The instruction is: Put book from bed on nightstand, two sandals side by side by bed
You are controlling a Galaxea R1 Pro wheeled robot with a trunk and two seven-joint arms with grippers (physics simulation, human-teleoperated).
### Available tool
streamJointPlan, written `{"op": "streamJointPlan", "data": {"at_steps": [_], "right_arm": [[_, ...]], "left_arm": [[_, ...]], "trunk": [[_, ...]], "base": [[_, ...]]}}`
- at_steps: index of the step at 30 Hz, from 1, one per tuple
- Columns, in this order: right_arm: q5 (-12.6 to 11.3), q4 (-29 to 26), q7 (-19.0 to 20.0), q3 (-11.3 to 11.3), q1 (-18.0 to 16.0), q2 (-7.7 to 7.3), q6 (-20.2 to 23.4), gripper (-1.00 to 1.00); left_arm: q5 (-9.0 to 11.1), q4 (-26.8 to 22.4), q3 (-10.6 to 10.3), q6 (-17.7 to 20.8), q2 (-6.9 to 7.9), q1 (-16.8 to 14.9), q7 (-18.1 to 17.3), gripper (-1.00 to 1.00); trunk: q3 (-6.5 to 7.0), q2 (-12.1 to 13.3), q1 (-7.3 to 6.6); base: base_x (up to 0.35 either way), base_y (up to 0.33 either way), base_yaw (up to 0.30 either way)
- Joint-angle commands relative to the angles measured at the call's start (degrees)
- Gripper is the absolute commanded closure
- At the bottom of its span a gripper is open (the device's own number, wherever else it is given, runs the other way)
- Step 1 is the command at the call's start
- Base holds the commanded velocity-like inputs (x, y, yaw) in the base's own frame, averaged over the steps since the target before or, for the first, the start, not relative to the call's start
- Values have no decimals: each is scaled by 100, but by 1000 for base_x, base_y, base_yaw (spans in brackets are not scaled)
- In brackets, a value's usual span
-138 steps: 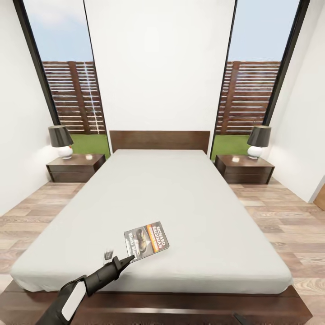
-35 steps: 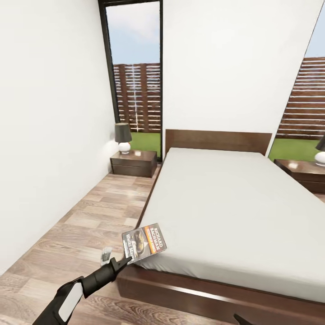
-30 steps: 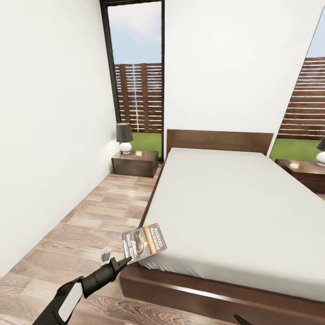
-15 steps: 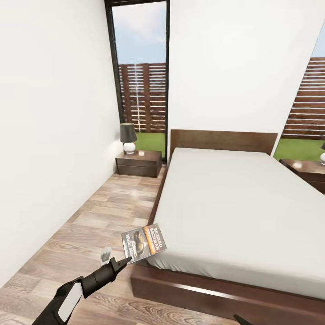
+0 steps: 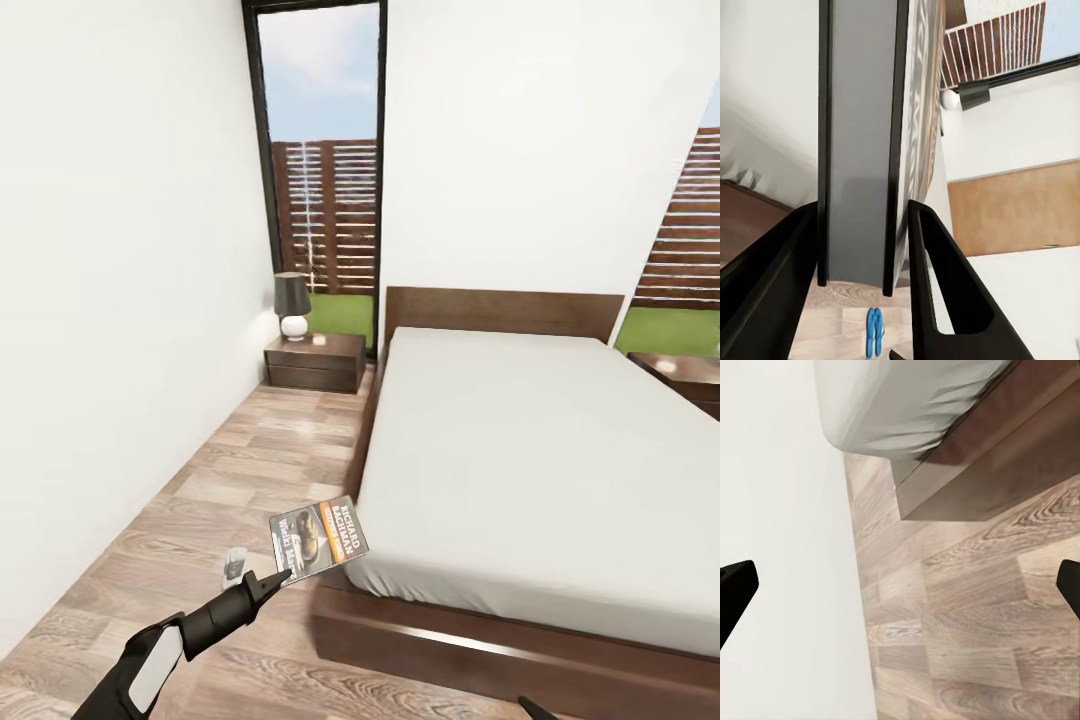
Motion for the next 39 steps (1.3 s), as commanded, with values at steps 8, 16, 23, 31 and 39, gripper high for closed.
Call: {"op": "streamJointPlan", "data": {"at_steps": [8, 16, 23, 31, 39], "right_arm": [[-25, 20, -100, -4, -10, 38, 59, -100], [-31, 20, -265, -9, -10, 89, 58, -100], [-30, 20, -282, -9, -10, 94, 59, -100], [-25, 20, -286, -9, -10, 103, -1, -100], [-36, 20, -342, 0, -10, 127, -98, -100]], "left_arm": [[52, 1, 4, 50, -5, -4, -5, 100], [52, 1, 7, 50, -1, -4, -5, 100], [46, 41, 20, 51, 3, -4, -5, 100], [30, 97, 41, 46, 29, -4, 2, 100], [19, 150, 43, 31, 357, -4, 48, 100]], "trunk": [[-5, -3, 0], [-5, -3, 0], [-5, -3, 0], [-5, -3, 0], [-5, -3, 0]], "base": [[0, 199, 0], [0, 199, 0], [0, 199, 0], [0, 189, 0], [0, 102, 0]]}}
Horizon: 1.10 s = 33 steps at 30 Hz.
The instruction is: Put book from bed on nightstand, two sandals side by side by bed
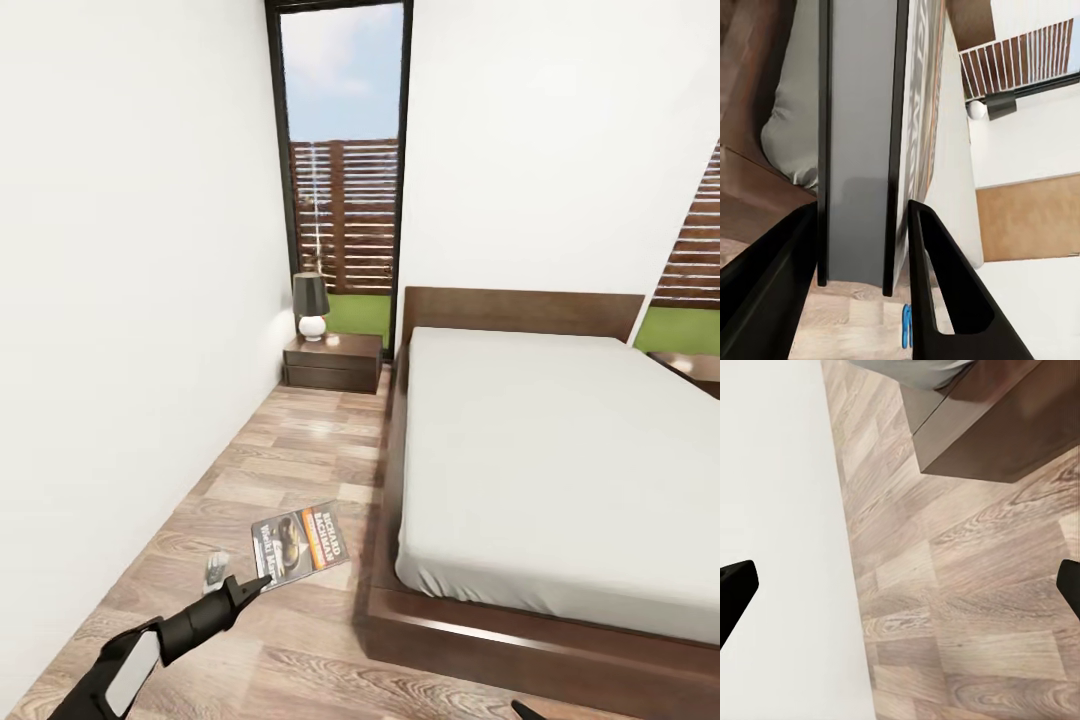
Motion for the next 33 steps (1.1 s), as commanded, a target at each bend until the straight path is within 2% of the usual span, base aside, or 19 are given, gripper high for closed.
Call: {"op": "streamJointPlan", "data": {"at_steps": [1, 6, 18, 22, 28, 33], "right_arm": [[-35, 19, 9, -3, -9, 1, 56, -100], [-35, 19, -57, 2, -9, 10, 47, -100], [-74, 19, -96, -19, -9, 10, 25, -100], [-71, 19, -98, -16, -9, 13, 21, -100], [-50, 19, -99, -10, -9, 18, 23, -100], [-44, 19, -99, -12, -9, 19, 42, -100]], "left_arm": [[43, 27, 3, 51, 41, -3, -8, 100], [48, 215, 2, 21, 202, -3, -25, 100], [57, 1028, 10, -56, 423, -3, -44, 100], [164, 1598, 101, -434, 476, -3, -66, 100], [529, 2316, 299, -1187, 508, -3, -289, 100], [704, 2951, 354, -1534, 513, -3, -492, 100]], "trunk": [[-5, -3, 0], [-5, -3, 0], [-5, -3, 0], [-5, -3, 0], [-5, -3, 0], [-5, -3, 0]], "base": [[0, 29, 0], [0, 16, 0], [0, 3, 0], [0, 0, 0], [0, 0, 0], [0, 0, 0]]}}
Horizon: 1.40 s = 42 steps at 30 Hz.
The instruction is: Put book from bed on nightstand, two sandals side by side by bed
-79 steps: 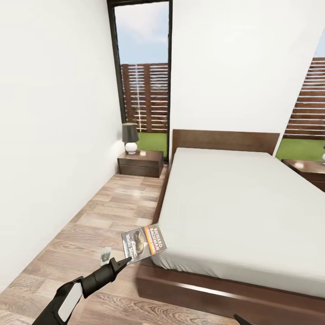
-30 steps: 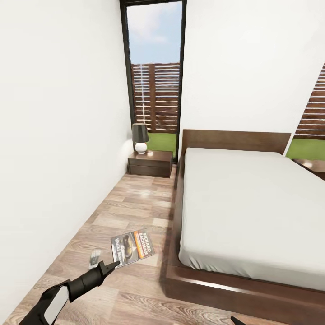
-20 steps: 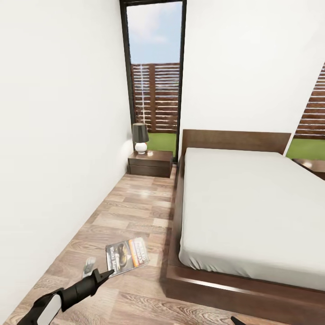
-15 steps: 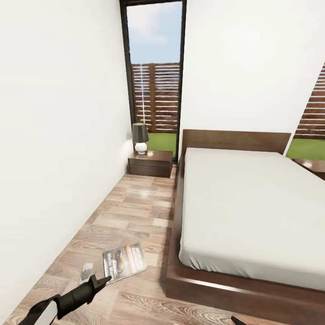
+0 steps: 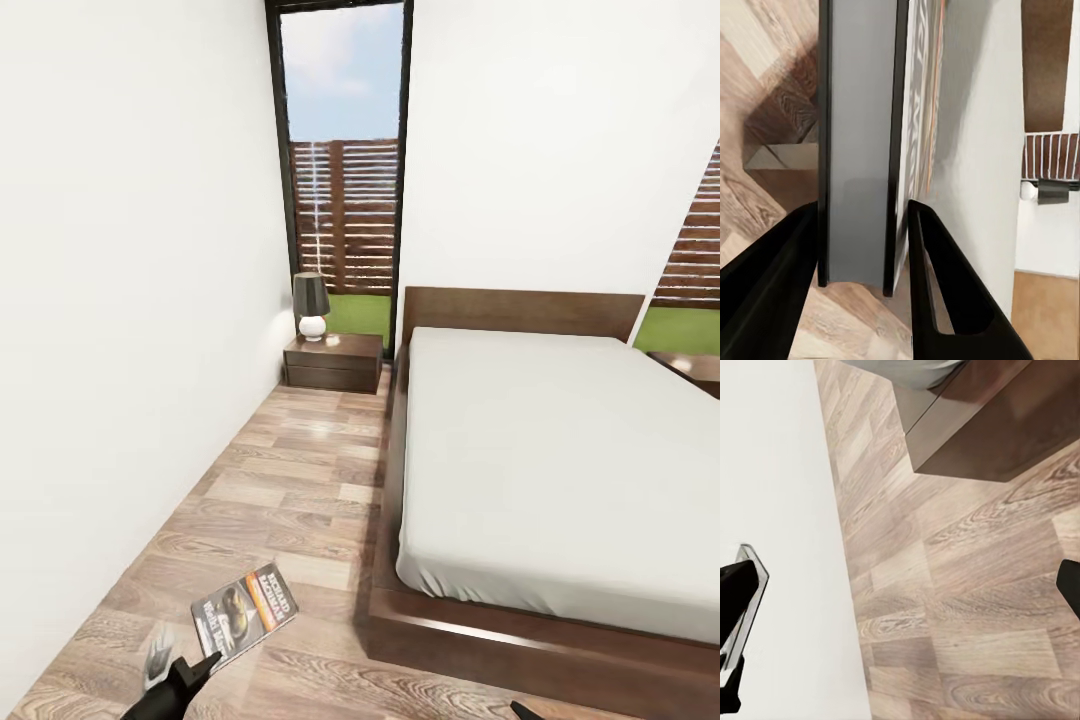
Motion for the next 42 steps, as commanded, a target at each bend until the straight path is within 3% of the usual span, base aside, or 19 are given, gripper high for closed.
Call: {"op": "streamJointPlan", "data": {"at_steps": [1, 4, 11, 14, 23, 31, 42], "right_arm": [[-36, 18, 30, -4, -9, -1, 70, -100], [-34, 18, 27, -5, -9, -1, 95, -100], [-29, 21, -11, -5, -9, -1, 103, -100], [-27, 24, -72, -1, -4, 4, 105, -100], [-73, 26, -223, -11, 365, 61, 37, -100], [-208, 24, -232, -13, 638, 180, -313, -100], [-270, 22, -289, -14, 703, 280, -560, -100]], "left_arm": [[18, 118, 64, 26, -8, -6, -52, 100], [73, 447, 80, -88, -84, 26, -196, 100], [102, 573, 98, -523, -284, 237, -333, 100], [99, 587, 100, -664, -302, 268, -499, 100], [93, 602, 103, -875, -306, 423, -1105, 100], [100, 603, 116, -884, -224, 592, -1193, 100], [266, 604, 120, -877, -109, 705, -1209, 100]], "trunk": [[-5, -3, -1], [-5, -3, -1], [-5, -3, -1], [-5, -3, -1], [-5, -3, -1], [-5, -3, -1], [-5, -3, -1]], "base": [[0, 0, 0], [0, 0, -7], [0, 0, -127], [0, 0, -223], [0, 0, -254], [0, 0, -249], [0, 54, -56]]}}
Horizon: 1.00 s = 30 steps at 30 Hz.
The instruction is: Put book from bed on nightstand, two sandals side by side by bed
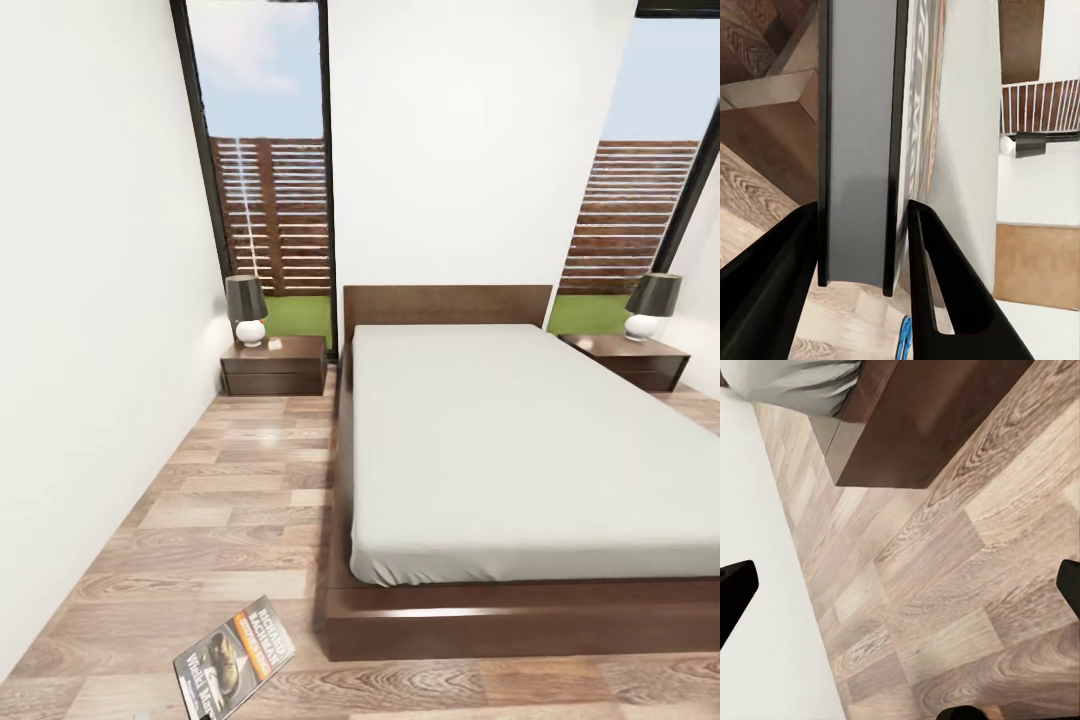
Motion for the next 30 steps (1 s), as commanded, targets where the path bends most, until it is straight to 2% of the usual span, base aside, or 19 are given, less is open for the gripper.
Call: {"op": "streamJointPlan", "data": {"at_steps": [1, 9, 30], "right_arm": [[-25, 22, 9, -5, -6, 4, 7, -100], [-38, 25, -22, -5, 19, 58, -54, -100], [-44, 17, -36, -3, 26, 96, -75, -100]], "left_arm": [[-15, 2, 42, 59, 5, 1, -20, 100], [1, 2, 42, 67, 14, 6, -21, 100], [4, 2, 42, 105, 22, 7, -14, 100]], "trunk": [[-5, -3, 0], [-5, -3, 0], [-5, -3, 0]], "base": [[0, 52, -8], [0, 97, -3], [81, 223, 0]]}}
